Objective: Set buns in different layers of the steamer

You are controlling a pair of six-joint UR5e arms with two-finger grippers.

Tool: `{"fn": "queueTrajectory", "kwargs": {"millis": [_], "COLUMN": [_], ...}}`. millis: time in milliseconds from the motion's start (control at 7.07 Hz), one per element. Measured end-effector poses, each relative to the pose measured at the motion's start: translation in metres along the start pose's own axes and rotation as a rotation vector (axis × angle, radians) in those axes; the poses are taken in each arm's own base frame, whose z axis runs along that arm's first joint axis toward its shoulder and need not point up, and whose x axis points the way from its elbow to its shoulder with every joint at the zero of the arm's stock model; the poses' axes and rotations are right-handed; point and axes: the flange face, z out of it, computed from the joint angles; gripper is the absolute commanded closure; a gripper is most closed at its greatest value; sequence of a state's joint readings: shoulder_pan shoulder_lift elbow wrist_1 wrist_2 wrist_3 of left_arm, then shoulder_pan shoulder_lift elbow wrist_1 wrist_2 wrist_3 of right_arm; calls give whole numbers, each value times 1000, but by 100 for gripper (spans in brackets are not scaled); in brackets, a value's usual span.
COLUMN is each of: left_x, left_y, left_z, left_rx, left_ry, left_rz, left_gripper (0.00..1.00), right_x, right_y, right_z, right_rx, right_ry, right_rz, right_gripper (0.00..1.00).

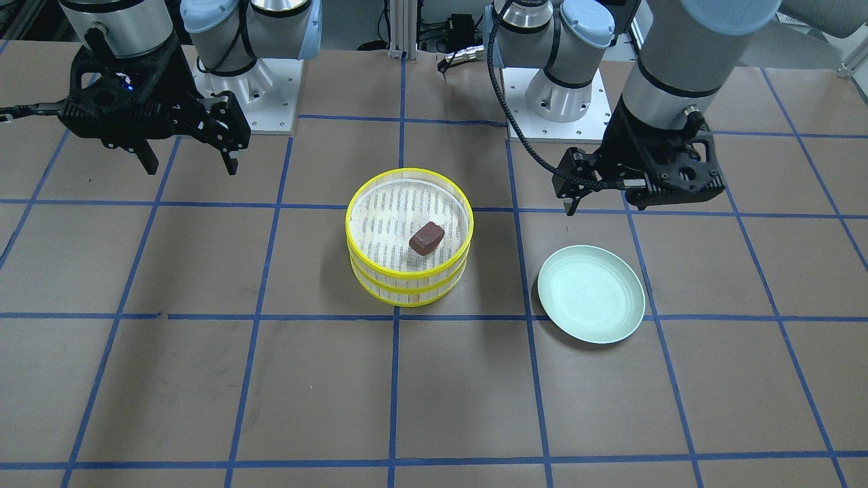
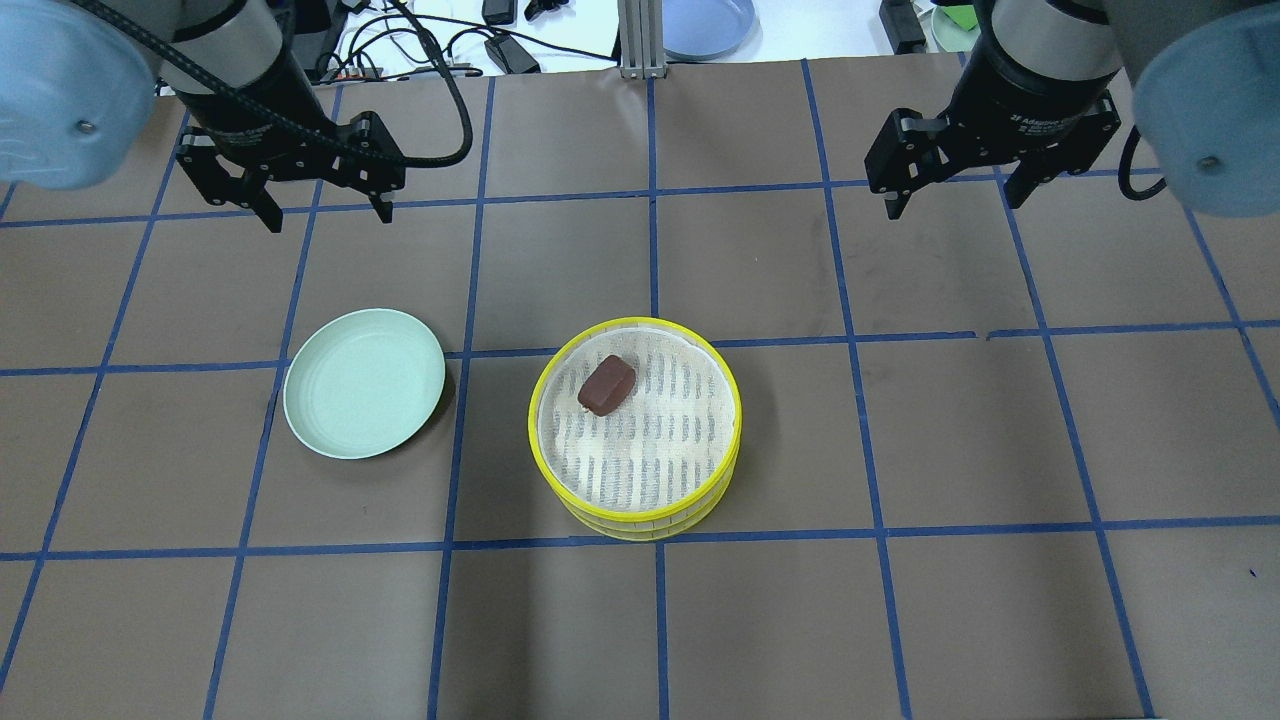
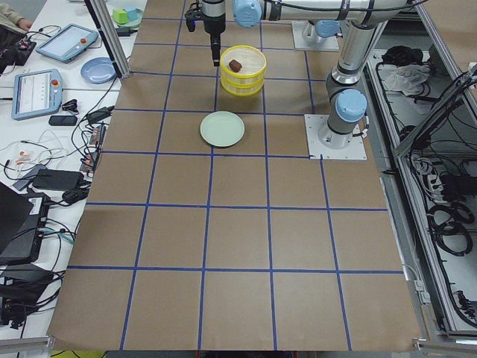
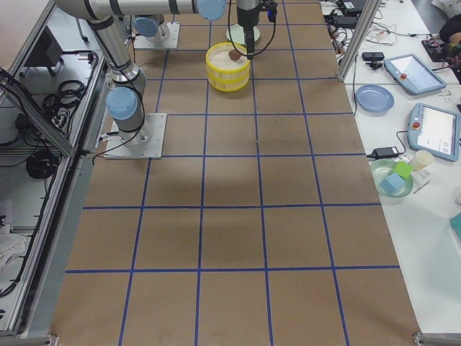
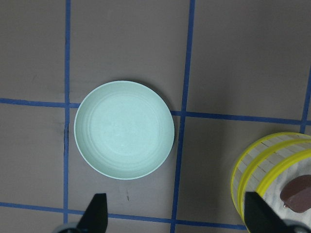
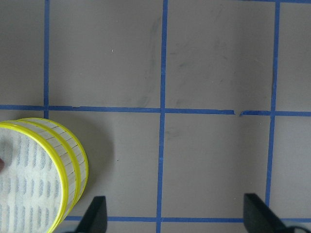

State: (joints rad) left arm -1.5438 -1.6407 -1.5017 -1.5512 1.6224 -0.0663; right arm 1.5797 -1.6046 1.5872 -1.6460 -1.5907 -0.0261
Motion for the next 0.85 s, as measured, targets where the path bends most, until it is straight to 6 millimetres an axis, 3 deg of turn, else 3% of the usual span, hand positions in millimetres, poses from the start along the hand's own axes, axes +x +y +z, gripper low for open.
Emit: {"fn": "queueTrajectory", "kwargs": {"millis": [425,849], "left_x": [-15,0], "left_y": [6,9], "left_z": [-10,-10], "left_rx": [13,12], "left_ry": [4,72], "left_rz": [-15,-1], "left_gripper": [0,0], "right_x": [0,0], "right_y": [0,1], "right_z": [0,0], "right_rx": [1,-1], "right_ry": [0,0], "right_rz": [0,1], "right_gripper": [0,0]}}
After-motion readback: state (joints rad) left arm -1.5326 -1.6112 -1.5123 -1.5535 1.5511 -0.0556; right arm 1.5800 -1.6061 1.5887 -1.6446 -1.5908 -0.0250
